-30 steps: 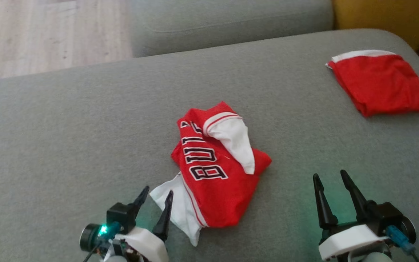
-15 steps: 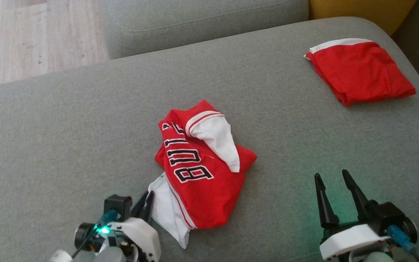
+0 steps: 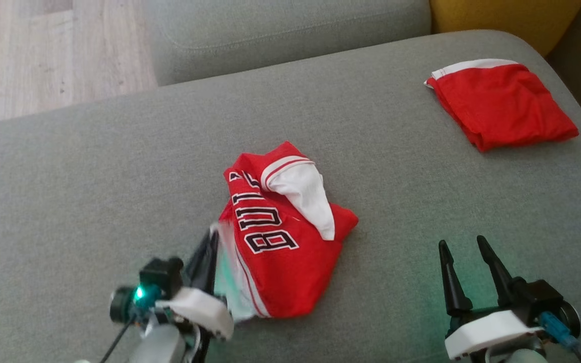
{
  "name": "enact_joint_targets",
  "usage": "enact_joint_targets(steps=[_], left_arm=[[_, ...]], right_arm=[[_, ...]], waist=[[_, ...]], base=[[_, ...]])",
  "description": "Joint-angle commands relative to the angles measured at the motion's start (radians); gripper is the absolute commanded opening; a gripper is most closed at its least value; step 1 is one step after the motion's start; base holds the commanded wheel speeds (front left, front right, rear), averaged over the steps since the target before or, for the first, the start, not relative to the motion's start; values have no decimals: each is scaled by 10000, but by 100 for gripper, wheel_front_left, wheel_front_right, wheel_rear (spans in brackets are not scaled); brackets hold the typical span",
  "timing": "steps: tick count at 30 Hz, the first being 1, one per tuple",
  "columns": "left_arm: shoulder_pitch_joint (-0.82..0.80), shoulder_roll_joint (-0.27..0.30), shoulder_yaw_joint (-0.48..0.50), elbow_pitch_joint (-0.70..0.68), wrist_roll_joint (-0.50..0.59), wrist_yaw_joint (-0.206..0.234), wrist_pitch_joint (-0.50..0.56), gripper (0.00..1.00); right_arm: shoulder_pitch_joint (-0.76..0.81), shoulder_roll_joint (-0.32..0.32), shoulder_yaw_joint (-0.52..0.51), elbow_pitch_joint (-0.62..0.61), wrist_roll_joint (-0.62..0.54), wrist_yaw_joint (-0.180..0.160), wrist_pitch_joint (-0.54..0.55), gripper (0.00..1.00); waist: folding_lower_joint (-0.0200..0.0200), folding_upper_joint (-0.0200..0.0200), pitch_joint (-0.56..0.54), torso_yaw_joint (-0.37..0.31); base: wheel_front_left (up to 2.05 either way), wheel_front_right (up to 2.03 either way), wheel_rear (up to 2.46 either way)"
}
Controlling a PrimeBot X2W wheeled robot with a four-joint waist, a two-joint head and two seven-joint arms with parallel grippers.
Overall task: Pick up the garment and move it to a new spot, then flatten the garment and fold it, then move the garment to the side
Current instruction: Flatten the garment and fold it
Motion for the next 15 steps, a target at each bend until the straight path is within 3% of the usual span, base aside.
enact_joint_targets(steps=[1,15], left_arm=[[-550,155,411,-625,106,119,-231,0],[-191,619,595,-6000,513,764,-217,0]], right_arm=[[-382,-51,233,-253,83,75,-111,100],[-284,-51,385,-212,295,75,-111,100]], waist=[[-1,0,-86,21],[-1,0,-360,-318]], base=[[0,0,0],[0,0,0]])
